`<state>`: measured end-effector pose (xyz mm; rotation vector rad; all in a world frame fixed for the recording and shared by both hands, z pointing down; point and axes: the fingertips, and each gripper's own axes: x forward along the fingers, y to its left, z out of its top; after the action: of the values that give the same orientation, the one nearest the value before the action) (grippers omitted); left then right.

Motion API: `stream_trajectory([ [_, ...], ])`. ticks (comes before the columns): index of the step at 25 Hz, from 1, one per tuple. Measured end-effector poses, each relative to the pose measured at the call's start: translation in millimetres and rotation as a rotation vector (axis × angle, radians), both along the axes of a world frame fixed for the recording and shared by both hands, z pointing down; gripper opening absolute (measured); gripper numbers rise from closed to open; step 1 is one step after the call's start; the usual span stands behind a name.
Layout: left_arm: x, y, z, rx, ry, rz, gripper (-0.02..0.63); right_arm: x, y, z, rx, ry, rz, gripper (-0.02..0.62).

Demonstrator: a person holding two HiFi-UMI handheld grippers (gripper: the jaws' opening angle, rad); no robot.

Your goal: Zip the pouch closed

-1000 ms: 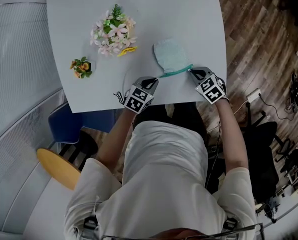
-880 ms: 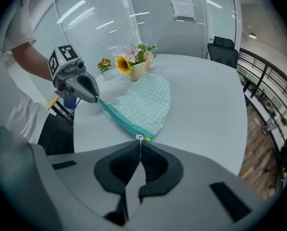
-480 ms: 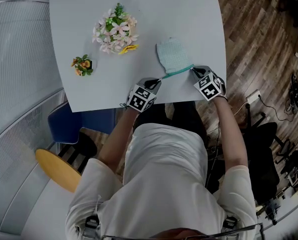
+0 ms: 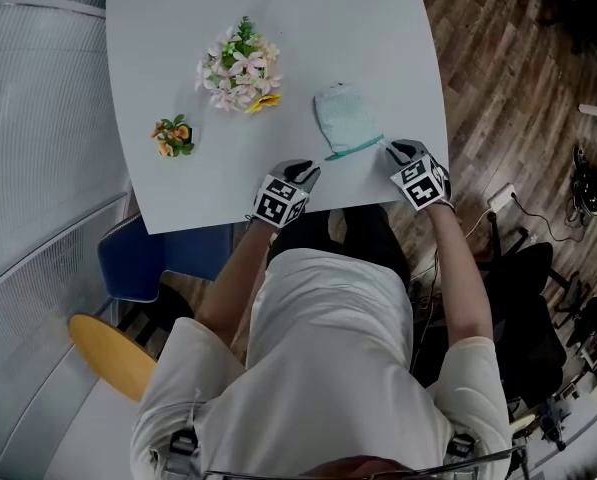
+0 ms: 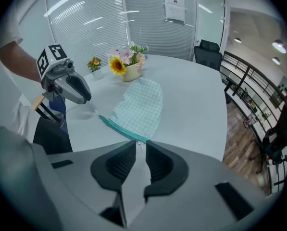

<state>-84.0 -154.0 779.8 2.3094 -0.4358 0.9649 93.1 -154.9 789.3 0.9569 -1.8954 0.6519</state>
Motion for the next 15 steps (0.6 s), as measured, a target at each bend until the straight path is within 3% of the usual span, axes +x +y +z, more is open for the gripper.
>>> stream_trajectory([
  [8,-17,-8,-56,0.064,0.030,0.022,0.080,-12,15,-68,0.089,-0.017,0.065,0.066],
  [15,-15,-22,-128,0.148,0.133,0.007,0.080,-10,12,-144,0.225,-0.057,0.209,0.064],
])
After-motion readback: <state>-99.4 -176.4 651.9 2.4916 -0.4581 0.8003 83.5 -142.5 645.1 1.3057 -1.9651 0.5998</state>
